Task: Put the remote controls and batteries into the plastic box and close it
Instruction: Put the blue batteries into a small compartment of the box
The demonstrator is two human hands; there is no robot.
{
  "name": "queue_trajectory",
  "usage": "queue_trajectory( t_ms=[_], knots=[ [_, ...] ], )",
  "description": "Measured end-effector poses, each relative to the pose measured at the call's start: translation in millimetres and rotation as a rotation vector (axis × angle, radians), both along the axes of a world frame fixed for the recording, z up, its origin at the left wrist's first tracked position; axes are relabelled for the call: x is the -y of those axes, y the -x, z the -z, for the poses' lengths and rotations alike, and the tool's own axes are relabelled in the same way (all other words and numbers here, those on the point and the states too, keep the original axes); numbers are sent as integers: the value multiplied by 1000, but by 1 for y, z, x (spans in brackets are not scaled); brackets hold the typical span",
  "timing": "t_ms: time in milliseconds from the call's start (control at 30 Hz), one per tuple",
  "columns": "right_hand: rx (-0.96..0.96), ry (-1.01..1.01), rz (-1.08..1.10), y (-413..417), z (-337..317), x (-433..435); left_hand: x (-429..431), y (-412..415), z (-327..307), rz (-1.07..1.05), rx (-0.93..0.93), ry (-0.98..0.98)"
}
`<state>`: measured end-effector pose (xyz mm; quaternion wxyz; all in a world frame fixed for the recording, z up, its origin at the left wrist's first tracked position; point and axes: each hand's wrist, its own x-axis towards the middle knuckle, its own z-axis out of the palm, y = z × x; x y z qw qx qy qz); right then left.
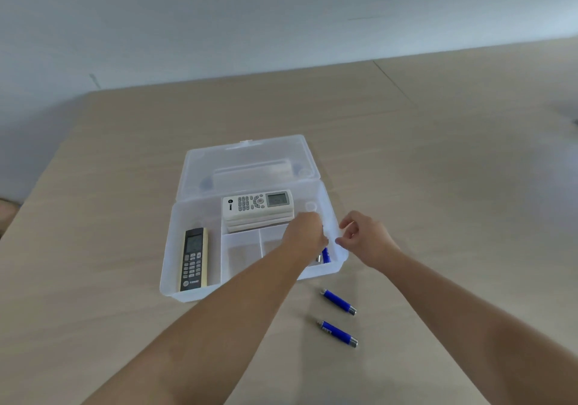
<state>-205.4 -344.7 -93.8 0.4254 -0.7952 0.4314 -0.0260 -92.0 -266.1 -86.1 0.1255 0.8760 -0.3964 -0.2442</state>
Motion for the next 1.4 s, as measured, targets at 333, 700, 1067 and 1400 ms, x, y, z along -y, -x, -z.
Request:
queue_trajectory(
  t_ms=[333,700,1067,1400],
  knots=[
    [74,-147,67,3,5,7,24,12,25,50,20,-178],
    [79,-164,67,4,5,8,24,10,18,33,14,-213],
    [117,-112,208,15,7,-2,-3,8,-12,-3,18,-11],
    [-184,27,-60,53,43,-54,-100,46,32,637,243,100]
  ],
)
